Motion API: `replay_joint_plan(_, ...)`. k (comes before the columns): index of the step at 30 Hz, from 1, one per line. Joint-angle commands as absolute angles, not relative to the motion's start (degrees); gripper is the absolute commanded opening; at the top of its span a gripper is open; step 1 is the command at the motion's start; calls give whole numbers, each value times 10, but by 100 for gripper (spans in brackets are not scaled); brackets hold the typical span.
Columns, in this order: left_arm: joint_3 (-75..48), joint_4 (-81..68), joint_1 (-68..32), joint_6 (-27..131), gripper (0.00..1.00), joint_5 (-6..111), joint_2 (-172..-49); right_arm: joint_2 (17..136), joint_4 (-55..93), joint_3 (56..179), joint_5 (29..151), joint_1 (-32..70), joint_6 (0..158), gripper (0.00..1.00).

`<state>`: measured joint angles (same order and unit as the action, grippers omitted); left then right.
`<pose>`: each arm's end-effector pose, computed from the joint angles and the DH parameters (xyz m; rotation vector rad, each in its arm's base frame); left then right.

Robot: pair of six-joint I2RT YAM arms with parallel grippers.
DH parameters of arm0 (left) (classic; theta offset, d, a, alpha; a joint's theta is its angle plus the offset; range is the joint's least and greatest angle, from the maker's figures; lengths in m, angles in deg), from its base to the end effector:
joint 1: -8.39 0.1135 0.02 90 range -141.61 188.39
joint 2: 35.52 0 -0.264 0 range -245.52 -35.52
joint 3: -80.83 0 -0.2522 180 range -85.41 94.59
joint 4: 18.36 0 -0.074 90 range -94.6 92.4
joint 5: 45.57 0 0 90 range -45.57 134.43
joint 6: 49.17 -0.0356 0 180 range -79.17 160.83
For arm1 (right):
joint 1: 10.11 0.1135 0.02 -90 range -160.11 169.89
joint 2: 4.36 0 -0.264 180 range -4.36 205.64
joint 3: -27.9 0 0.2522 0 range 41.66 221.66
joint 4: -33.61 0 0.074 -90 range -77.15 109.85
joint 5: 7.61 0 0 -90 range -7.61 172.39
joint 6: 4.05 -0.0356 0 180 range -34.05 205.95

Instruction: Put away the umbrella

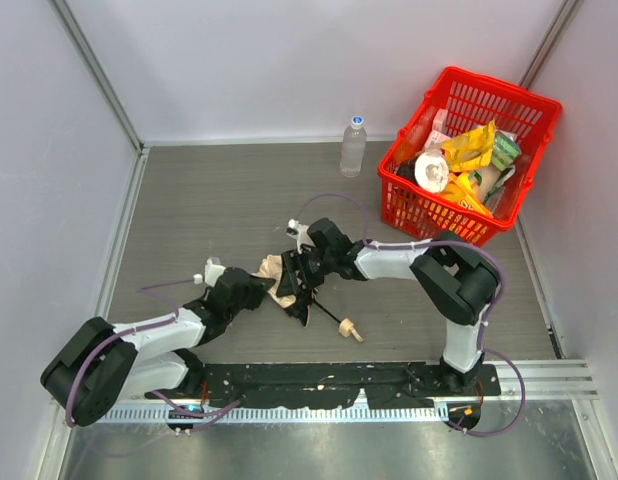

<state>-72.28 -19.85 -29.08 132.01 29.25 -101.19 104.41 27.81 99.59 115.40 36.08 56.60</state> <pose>0.1597 -0.1106 0.1304 -1.2055 2.0359 -0.9179 0.2506 0.2893 0.1407 -0.6950 2.4590 1.2704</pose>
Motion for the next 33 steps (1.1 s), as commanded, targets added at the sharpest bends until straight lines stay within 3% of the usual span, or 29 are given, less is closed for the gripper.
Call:
replay_joint_plan(1,-741,-108,-293,1278,0,305,-1015,979,156,1012,1005,386,707,69)
replay_joint_plan(6,-735,-110,-293,1275,0,310,-1020,933,160,1020,906,427,781,72)
replay_joint_plan(11,-730,-115,-293,1270,0,311,-1027,972,143,1062,901,430,771,73)
replay_joint_plan(16,-735,-122,-293,1269,0,310,-1019,1040,167,1050,967,426,704,53)
replay_joint_plan(21,-741,-125,-294,1256,0,304,-1003,1058,251,987,1012,410,652,48)
replay_joint_plan(22,-741,-126,-293,1255,0,304,-1002,1061,255,980,1017,409,642,44)
replay_joint_plan(23,-738,-123,-293,1249,0,303,-999,1072,260,977,1027,407,639,31)
replay_joint_plan(25,-734,-113,-293,1241,1,298,-993,1082,289,962,1053,396,620,22)
replay_joint_plan(28,-737,-116,-294,1232,13,291,-985,1088,318,933,1082,381,600,16)
replay_joint_plan(31,-735,-108,-293,1227,44,283,-979,1105,343,918,1116,364,577,3)
replay_joint_plan(33,-733,-104,-293,1227,62,277,-977,1118,358,912,1141,355,564,1)
